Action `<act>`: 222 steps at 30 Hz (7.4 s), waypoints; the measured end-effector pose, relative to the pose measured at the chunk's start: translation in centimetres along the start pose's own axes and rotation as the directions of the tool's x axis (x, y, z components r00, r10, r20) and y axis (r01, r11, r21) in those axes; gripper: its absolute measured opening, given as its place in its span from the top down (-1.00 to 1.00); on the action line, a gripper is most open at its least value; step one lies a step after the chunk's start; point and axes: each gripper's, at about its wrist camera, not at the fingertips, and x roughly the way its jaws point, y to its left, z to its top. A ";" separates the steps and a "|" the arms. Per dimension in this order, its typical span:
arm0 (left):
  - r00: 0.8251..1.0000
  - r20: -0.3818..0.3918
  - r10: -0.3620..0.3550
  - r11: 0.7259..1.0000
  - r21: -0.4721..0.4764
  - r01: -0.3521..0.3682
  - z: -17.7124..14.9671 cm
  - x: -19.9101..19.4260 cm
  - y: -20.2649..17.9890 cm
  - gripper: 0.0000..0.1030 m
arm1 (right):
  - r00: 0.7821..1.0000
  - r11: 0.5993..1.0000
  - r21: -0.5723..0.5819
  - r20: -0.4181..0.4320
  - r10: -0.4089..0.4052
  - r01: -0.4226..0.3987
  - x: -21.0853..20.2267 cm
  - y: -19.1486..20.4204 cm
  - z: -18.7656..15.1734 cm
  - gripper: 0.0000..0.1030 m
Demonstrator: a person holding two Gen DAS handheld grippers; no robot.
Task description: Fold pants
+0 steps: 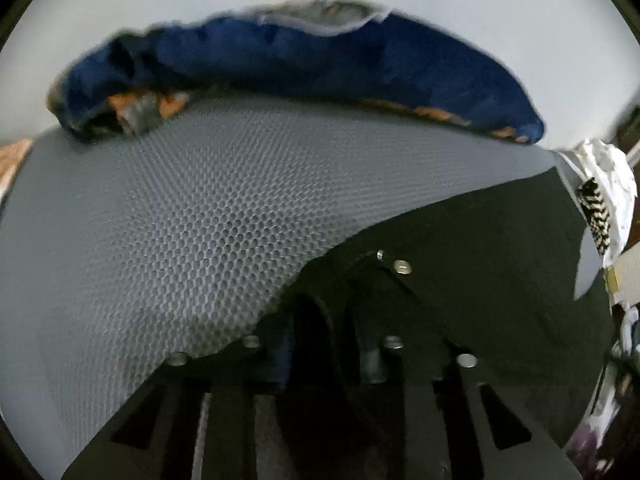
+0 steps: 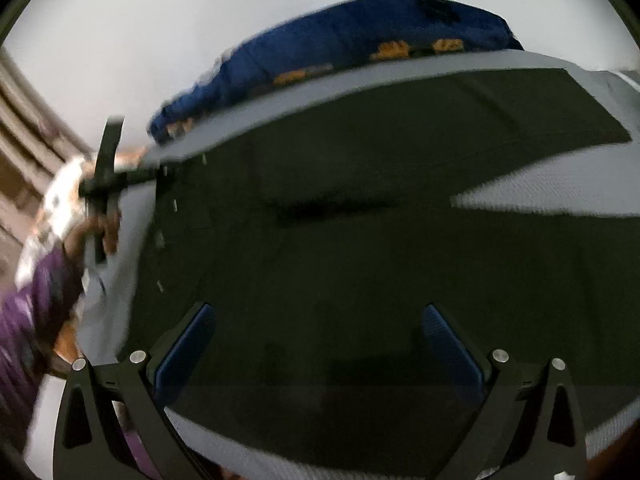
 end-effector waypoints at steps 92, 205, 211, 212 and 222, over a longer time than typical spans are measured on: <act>0.982 0.117 -0.148 0.871 0.487 0.073 -14.2 -5.4 -42.2 0.85 | 0.728 0.532 0.502 0.403 0.554 -0.682 0.2 -24.5 0.6 -0.49; 0.928 0.189 0.321 0.939 0.066 -0.338 -23.6 -15.0 -13.8 -0.64 | 0.891 0.880 -0.224 -0.287 0.352 -0.419 3.2 6.4 -8.9 0.30; 0.935 0.211 0.283 0.959 -0.037 -0.282 -22.0 -14.8 -11.3 -0.65 | 0.928 0.920 -0.230 -0.273 0.252 -0.318 6.2 6.7 -8.9 0.38; 0.926 0.230 0.301 0.954 -0.055 -0.296 -21.7 -15.1 -10.7 -0.65 | 0.930 0.927 -0.208 -0.267 0.253 -0.312 6.4 6.3 -8.5 0.39; 0.918 0.286 0.274 0.962 -0.097 -0.257 -20.7 -17.6 -8.5 -0.67 | 0.925 0.918 -0.170 -0.198 0.324 -0.358 3.1 5.9 -7.5 0.35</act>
